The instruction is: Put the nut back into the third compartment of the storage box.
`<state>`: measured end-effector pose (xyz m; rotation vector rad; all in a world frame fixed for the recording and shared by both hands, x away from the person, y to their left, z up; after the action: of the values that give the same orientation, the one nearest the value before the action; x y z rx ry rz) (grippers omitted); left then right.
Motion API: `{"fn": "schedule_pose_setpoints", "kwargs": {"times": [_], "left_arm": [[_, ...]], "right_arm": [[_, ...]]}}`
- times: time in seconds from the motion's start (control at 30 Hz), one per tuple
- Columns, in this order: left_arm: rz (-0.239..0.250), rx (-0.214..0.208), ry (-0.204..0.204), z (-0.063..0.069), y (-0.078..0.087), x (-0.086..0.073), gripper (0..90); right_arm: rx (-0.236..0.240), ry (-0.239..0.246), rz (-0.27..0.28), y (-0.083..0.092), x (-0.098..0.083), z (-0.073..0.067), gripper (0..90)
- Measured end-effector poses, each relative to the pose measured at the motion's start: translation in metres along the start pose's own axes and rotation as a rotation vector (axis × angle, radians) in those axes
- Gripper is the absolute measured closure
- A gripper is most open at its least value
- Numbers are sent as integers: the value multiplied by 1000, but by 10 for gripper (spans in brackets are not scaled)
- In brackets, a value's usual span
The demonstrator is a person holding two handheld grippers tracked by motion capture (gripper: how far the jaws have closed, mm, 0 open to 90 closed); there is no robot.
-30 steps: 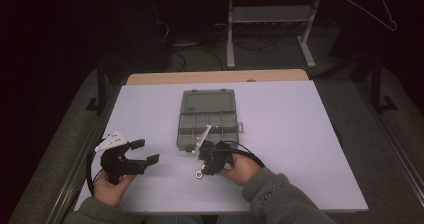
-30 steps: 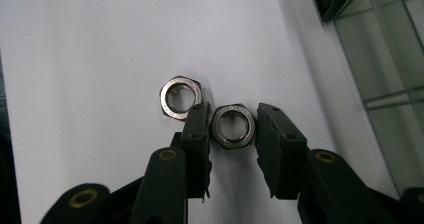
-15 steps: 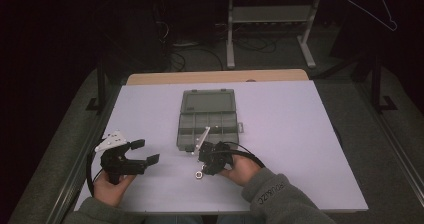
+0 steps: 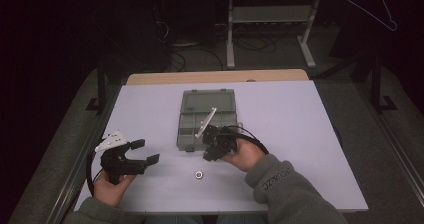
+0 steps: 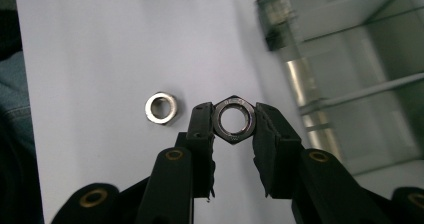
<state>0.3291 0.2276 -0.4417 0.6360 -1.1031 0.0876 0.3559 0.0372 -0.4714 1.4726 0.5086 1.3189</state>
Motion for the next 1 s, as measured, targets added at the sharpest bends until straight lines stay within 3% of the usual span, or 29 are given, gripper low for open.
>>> {"fn": "schedule_pose_setpoints", "kwargs": {"times": [0.6, 1.0], "left_arm": [[5, -1, 4, 0, 0, 1, 162], [7, -3, 6, 0, 0, 0, 162]], "right_arm": [[-58, -86, 9, 20, 27, 66, 694], [-71, -153, -8, 14, 36, 100, 693]]}}
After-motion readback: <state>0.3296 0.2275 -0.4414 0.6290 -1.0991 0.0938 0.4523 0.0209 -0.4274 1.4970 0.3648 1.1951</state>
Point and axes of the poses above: each handheld gripper's, and its own axes: y roughly backward along the jaws, x roughly out of its top, z roughly to its right, the point moved 10 cm from there along -y, roughly forward along the jaws, and after that the axes turned 15 degrees about -x, right-handed, at the moved point
